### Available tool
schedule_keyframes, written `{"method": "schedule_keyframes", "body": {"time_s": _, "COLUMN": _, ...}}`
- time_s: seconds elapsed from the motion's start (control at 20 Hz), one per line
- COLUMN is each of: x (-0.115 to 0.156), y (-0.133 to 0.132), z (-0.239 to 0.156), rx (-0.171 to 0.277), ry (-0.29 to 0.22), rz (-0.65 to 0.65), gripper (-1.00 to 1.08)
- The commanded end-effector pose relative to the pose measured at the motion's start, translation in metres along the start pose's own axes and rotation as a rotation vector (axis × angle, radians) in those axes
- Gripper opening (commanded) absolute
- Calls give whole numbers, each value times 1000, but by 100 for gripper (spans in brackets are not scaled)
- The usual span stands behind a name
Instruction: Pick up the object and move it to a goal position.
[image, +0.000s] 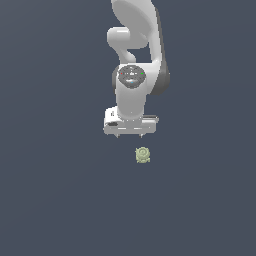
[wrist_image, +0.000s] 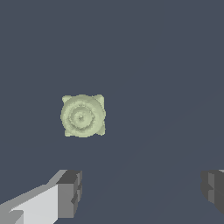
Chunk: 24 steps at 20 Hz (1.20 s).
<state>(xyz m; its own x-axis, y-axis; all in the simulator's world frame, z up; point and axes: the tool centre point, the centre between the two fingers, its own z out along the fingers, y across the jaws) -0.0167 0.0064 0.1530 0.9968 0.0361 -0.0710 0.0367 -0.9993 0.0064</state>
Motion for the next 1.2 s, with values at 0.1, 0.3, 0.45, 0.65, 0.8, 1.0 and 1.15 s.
{"method": "schedule_keyframes", "body": {"time_s": 0.1, "x": 5, "y": -7, "z": 7, "rx": -1, "ry": 7, "rz": -5, "gripper": 100}}
{"method": "schedule_keyframes", "body": {"time_s": 0.3, "x": 15, "y": -22, "z": 21, "rx": -2, "ry": 25, "rz": -13, "gripper": 100}}
{"method": "schedule_keyframes", "body": {"time_s": 0.45, "x": 24, "y": -37, "z": 35, "rx": -1, "ry": 43, "rz": -21, "gripper": 100}}
{"method": "schedule_keyframes", "body": {"time_s": 0.65, "x": 33, "y": -54, "z": 51, "rx": 2, "ry": 61, "rz": -30, "gripper": 100}}
{"method": "schedule_keyframes", "body": {"time_s": 0.8, "x": 36, "y": -61, "z": 57, "rx": 4, "ry": 69, "rz": -33, "gripper": 100}}
{"method": "schedule_keyframes", "body": {"time_s": 1.0, "x": 36, "y": -63, "z": 58, "rx": 5, "ry": 68, "rz": -35, "gripper": 100}}
{"method": "schedule_keyframes", "body": {"time_s": 1.15, "x": 36, "y": -63, "z": 62, "rx": 5, "ry": 68, "rz": -35, "gripper": 100}}
